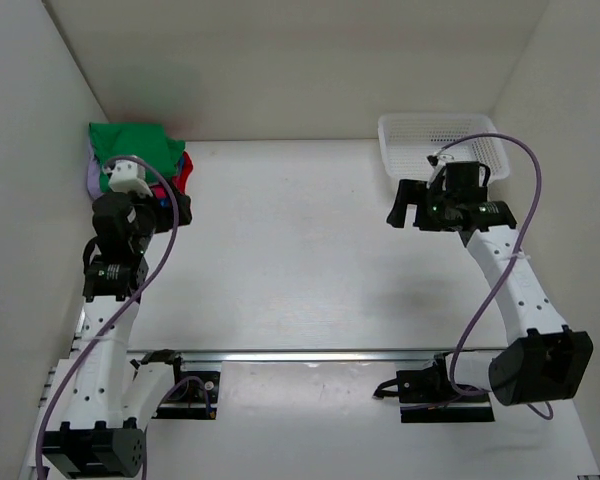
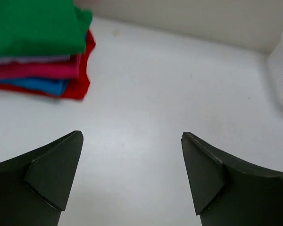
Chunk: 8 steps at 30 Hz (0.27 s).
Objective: Fold and stack the t-shirts
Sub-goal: Put the neatly folded tshirt into the corner of the board with the left arm
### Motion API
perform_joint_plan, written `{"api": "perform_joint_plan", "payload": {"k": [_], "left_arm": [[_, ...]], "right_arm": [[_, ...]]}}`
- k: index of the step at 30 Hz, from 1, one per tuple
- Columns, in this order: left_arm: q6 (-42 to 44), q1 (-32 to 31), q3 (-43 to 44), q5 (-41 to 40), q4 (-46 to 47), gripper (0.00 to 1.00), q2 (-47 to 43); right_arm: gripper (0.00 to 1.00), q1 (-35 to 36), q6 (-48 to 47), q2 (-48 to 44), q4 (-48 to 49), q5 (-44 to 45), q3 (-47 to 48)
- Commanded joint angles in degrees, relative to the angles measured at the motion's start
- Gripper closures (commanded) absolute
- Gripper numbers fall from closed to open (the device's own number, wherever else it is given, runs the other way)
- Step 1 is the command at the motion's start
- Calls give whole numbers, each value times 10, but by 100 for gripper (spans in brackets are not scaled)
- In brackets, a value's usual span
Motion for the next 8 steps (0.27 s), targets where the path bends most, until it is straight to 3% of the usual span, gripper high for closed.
{"api": "perform_joint_plan", "payload": {"k": [1,6,8], "left_arm": [[11,2,-38,-12,-67,3,-12],[8,-4,-57,-14,-94,3,-33],[5,-21,-63,-14,-88,3,-42]], "right_arm": [[1,-3,-5,-53,43,-8,-12],[1,-22,-19,-83,19,-57,-23],[1,2,-19,-97,11,4,-23]]}}
